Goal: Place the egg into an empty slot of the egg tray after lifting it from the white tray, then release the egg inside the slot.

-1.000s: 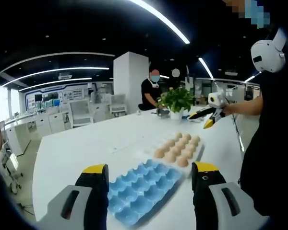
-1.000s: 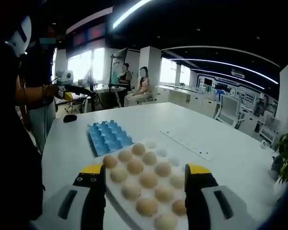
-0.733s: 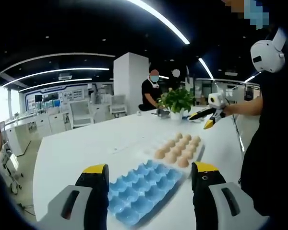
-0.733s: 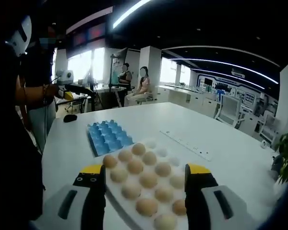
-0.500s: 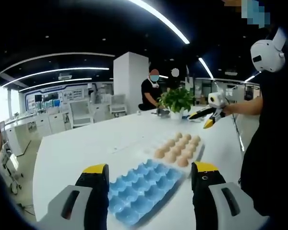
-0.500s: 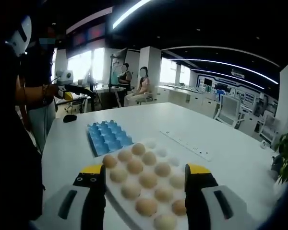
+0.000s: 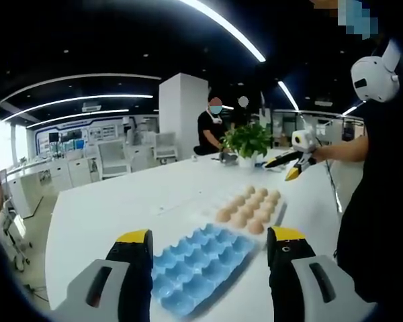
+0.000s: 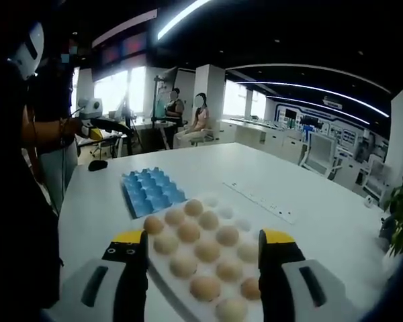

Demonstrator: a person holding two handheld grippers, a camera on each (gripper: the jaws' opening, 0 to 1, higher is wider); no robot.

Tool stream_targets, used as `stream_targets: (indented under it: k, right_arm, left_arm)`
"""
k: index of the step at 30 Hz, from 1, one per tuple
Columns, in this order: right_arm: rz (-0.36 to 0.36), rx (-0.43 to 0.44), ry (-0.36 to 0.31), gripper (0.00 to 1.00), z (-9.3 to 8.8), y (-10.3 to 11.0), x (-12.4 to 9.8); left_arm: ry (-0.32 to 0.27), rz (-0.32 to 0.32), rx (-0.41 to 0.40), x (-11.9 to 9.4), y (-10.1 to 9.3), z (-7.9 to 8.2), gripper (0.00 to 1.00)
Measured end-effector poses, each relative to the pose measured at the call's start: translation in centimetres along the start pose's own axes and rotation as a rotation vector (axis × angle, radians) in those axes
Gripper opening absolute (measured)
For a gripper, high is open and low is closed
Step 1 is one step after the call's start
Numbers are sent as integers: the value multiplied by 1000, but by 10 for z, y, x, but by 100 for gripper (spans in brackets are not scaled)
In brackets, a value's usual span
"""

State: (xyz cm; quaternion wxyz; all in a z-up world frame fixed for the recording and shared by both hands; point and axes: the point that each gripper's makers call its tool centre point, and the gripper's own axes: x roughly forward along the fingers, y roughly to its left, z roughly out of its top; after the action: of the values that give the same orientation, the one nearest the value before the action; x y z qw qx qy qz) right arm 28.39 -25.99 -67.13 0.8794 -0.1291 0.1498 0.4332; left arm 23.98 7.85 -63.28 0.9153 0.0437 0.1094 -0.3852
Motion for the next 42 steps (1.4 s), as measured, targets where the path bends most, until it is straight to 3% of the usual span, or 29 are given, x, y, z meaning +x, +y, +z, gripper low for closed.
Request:
stream_targets:
  k: [29, 37, 42]
  right_arm:
    - [18, 27, -10, 66, -4, 14, 9]
    - [27, 41, -62, 54, 5, 44, 46]
    - [101, 59, -13, 45, -3, 83, 82]
  left_arm:
    - [-4, 2, 1, -2, 2, -2, 69]
    - [-2, 4, -5, -3, 3, -5, 68]
    - [-6, 6, -7, -3, 6, -6, 68]
